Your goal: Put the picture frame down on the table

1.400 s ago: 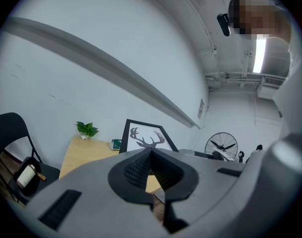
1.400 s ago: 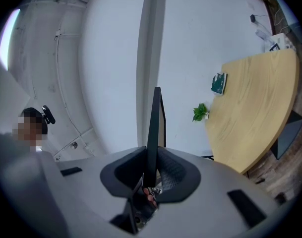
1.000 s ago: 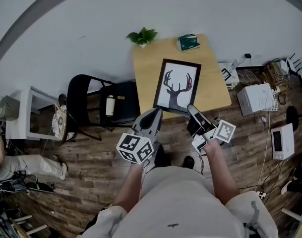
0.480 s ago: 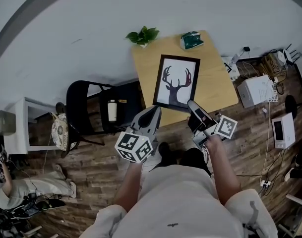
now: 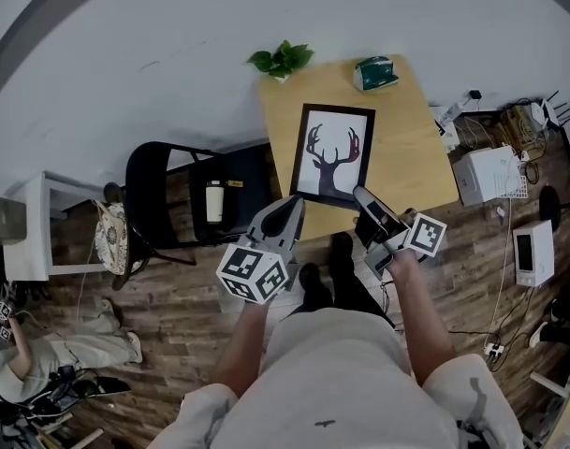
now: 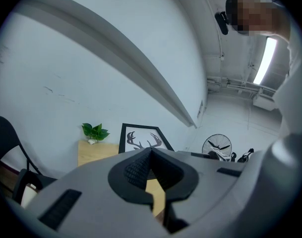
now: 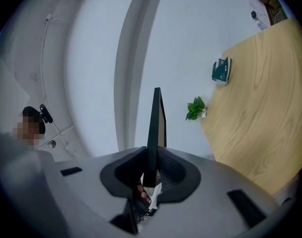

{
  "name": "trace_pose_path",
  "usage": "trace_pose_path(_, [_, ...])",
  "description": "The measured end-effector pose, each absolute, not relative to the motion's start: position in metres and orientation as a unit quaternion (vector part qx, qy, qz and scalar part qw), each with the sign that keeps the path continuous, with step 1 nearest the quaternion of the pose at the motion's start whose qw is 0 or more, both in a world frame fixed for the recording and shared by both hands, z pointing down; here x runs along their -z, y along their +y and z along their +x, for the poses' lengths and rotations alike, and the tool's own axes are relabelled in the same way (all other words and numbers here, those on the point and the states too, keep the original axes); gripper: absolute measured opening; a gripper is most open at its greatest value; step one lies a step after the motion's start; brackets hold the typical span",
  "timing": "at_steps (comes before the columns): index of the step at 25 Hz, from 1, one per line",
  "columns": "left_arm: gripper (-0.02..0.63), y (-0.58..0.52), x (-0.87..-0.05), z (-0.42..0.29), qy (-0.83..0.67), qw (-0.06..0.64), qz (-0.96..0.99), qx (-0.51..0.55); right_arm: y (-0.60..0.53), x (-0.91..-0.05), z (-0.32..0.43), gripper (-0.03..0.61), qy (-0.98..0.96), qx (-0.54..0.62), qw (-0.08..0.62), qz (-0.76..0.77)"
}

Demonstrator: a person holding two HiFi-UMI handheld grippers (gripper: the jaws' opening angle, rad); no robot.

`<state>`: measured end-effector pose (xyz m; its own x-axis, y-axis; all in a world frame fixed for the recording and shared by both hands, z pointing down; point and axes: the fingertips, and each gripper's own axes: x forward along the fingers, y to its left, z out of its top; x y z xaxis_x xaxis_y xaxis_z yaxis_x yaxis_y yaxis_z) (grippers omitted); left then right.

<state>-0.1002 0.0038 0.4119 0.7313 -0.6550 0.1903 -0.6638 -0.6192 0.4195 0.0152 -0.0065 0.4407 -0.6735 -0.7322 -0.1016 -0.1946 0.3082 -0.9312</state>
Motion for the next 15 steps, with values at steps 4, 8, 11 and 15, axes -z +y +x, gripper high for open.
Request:
trace_pose_path(4, [0.006,-0.009,-0.415,-0.105,-0.385,0.238,0.891,-0.009,-0.024,-0.452,0.012,0.069,0.766,0.514,0.253,-0.292])
trace_pose_path(8, [0.006,-0.025,-0.417,-0.106,-0.405,0.242,0.882,-0.01,-0.047,-0.461,0.009,0.069,0.768,0.527,0.239,-0.273])
trace_pose_path(11, [0.006,-0.039,-0.418,-0.103,-0.421,0.243,0.874,-0.011,-0.066,-0.47,0.007,0.067,0.772,0.537,0.223,-0.258])
trace_pose_path(15, [0.006,-0.052,-0.421,-0.099,-0.442,0.246,0.862,-0.015,-0.086,-0.487,0.008,0.069,0.771,0.554,0.201,-0.242])
